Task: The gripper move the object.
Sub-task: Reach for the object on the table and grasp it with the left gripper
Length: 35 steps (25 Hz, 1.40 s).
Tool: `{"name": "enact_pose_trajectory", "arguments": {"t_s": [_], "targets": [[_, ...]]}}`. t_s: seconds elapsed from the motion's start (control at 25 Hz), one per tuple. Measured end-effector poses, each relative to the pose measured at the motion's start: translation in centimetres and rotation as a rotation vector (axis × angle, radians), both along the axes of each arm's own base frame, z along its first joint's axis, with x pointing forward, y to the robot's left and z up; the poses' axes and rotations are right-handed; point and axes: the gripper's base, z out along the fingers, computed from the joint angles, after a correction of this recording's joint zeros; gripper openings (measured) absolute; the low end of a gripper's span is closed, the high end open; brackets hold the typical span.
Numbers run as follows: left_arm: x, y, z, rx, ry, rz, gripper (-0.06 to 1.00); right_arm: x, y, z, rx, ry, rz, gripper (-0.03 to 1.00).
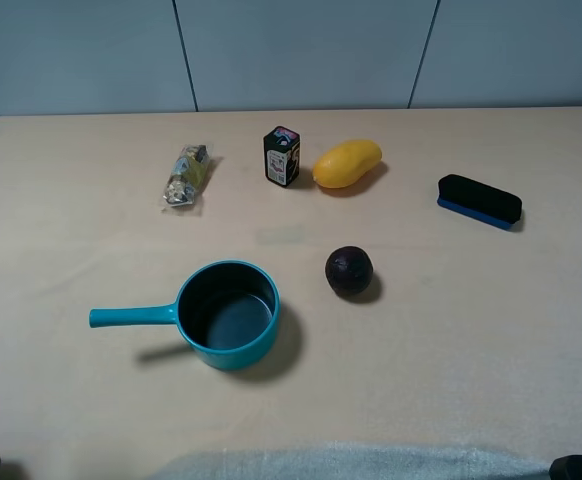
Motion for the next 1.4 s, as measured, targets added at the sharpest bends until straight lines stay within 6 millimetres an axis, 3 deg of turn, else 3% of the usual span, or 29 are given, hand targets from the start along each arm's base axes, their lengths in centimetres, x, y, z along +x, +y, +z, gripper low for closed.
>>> {"name": "enact_pose_trajectory", "arguments": {"t_s": [0.28,0.72,1.4], "targets": [[5.0,-0.5,1.1,0.018,0.188,-0.004,0.77,0.0,0.0,0.0,0.000,0.000,0.000,0.66],[15.2,-1.5,3.1,0.034,0.355,-0.009,0.77,0.0,0.0,0.0,0.000,0.000,0.000,0.66],[30.4,-3.0,-0.5,0.049,0.533,-0.012,0.77,0.0,0.0,0.0,0.000,0.000,0.000,0.66]]}}
